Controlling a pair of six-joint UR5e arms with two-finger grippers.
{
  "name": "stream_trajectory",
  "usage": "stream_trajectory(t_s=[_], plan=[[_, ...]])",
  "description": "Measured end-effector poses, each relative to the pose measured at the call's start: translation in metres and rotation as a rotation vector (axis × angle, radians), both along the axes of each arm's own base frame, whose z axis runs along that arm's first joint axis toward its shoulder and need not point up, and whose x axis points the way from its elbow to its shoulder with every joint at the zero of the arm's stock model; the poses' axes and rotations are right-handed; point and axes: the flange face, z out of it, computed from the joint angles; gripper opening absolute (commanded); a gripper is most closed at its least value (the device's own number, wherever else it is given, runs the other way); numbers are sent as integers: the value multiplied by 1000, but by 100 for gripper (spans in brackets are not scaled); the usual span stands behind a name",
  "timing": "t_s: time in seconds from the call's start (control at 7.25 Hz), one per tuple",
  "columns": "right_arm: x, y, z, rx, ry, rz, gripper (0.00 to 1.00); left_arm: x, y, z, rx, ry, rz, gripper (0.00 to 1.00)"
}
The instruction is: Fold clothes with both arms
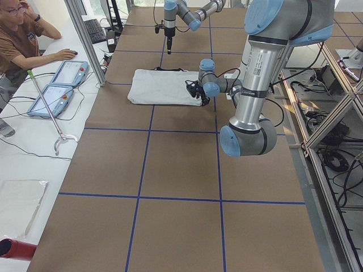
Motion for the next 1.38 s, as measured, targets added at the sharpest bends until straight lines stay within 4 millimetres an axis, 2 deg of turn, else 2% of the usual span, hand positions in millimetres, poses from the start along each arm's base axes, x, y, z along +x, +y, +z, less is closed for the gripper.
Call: stream_trajectory(t_s=[0.28,0.55,1.1,1.38], plan=[[0,0,0,-1,0,0,100,1,0,1,-4,-1,-2,21],[0,0,2,-2,2,0,100,2,1,1,-8,-2,-4,0],[1,2,6,-6,3,1,100,-2,1,-7,-6,5,-6,0],[0,14,7,-14,-7,-6,100,-15,7,-23,-9,-3,-3,0]])
